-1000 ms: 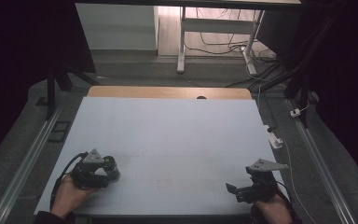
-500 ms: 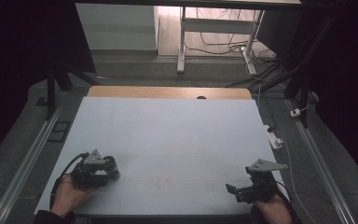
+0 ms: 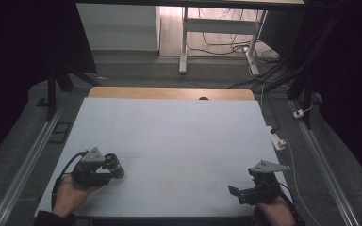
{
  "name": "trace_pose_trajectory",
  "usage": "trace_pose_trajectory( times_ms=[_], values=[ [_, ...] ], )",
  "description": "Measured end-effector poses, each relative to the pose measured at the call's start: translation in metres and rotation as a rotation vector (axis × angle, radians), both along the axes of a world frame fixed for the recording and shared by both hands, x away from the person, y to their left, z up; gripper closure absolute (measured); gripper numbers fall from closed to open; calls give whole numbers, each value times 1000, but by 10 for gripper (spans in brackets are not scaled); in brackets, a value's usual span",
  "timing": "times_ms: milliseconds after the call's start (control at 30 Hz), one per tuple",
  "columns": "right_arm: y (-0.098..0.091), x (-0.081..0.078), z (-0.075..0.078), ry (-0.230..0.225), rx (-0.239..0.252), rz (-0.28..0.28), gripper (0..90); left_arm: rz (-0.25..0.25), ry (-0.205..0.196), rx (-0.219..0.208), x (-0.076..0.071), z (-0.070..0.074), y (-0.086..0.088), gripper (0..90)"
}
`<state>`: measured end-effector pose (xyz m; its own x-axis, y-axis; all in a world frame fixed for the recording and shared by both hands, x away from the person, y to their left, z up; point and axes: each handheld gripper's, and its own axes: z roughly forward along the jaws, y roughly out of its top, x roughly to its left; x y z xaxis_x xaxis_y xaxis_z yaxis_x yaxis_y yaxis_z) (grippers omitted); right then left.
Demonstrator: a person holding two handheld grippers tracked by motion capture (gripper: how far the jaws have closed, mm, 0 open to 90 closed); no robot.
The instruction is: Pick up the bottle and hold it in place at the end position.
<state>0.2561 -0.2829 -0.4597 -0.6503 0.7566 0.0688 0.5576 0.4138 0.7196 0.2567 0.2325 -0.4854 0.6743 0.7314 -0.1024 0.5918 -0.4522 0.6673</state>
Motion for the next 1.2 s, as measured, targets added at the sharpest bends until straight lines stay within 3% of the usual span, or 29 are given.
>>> trace_pose_trajectory(
  times_ms=[200, 333, 700, 1200],
  values=[
    [0, 0, 0, -1, 4, -3, 0, -7, 36, -31, 10, 10, -6, 536],
    [-1, 0, 0, 0, 7, -5, 0, -20, 11, -37, 16, 17, -12, 536],
    [-1, 1, 0, 6, 10, -8, 0, -40, 16, -17, 40, 32, -39, 536],
    [-2, 1, 0, 8, 17, -9, 0, -66, -2, -10, 78, 41, -79, 536]
  ],
)
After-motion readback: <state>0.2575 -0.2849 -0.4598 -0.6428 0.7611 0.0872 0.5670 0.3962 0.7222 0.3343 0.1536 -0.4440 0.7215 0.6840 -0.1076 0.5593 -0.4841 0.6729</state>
